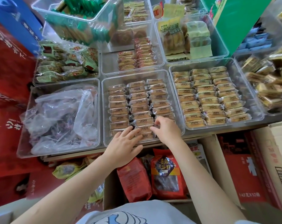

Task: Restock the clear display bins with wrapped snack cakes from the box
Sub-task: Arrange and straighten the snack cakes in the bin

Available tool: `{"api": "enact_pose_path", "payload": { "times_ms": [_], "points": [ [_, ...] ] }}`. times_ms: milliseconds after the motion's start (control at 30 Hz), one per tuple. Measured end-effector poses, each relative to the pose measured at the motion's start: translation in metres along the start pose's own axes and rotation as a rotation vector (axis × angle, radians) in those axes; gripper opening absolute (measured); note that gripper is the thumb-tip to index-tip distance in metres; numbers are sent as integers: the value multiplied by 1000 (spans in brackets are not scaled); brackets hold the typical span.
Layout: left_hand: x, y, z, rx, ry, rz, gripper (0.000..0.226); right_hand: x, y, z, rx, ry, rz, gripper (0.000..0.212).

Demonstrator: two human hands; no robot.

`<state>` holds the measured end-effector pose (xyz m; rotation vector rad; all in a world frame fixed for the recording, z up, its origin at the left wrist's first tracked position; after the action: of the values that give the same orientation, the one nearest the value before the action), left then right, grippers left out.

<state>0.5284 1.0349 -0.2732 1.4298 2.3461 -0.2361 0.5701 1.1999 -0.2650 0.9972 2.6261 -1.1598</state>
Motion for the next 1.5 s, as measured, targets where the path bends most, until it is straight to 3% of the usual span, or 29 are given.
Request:
{"api": "enact_pose_path", "payload": {
  "times_ms": [200, 300, 600, 767, 933, 1033, 1333, 1500],
  "points": [
    [4, 6, -2, -2, 8, 14, 70, 4, -12, 8, -115, 10, -90, 23],
    [14, 16, -9, 37, -14, 44, 74, 6, -7, 7, -43, -28, -59, 20],
    [29, 19, -9, 154, -62, 9, 84, 18, -10, 14, -275, -158, 18, 35],
    [25, 20, -9, 151, -36, 37, 82, 23, -2, 13, -55, -164, 114, 30],
    [3, 15, -15, 57, 108, 34, 64, 13, 7, 4, 308, -132, 84, 19],
    [-2, 15, -18, 74, 152, 37, 61, 10, 5, -2, 374, -114, 54, 17],
    [5, 26, -12, 136, 40, 63, 79, 14, 5, 12, 146, -114, 70, 22],
    [7, 24, -1, 77, -39, 63, 68, 14, 9, 16, 66, -70, 98, 23]
  ]
}}
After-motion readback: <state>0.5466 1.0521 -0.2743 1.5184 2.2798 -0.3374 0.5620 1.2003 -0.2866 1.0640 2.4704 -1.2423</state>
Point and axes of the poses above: each hand's wrist, its own x-axis towards the middle knuckle, its own z-axis out of the palm, y = z × x, the point moved 9 cm from there along x, towards the middle knuckle, and after that the axes turned 13 degrees about x, right-handed, at the moved point
